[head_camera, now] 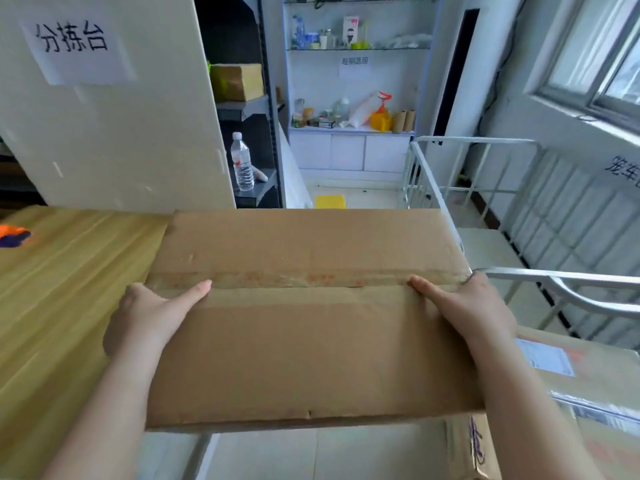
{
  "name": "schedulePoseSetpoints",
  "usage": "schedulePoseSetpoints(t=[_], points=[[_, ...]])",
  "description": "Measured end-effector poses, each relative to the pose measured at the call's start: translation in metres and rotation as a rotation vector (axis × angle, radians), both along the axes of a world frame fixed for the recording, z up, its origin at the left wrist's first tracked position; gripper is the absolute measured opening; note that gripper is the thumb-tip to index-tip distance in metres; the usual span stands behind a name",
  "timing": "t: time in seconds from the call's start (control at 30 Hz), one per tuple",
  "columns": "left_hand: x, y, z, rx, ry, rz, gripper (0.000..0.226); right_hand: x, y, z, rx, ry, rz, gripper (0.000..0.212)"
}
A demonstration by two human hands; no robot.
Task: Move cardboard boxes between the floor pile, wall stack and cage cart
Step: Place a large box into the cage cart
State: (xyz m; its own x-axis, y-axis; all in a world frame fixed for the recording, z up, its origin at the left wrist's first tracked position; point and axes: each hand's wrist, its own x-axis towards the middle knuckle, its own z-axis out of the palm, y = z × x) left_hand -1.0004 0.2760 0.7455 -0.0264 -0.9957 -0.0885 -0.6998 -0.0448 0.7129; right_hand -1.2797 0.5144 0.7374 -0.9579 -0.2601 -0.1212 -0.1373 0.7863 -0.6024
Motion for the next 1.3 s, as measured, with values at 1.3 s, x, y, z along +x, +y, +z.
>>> schedulePoseSetpoints(t=[1.3], points=[[-0.848, -0.209, 0.095, -0.388, 0.449, -0.975, 0.083, -0.465, -0.113, 0.028, -0.444, 0.439, -1.151, 0.093]])
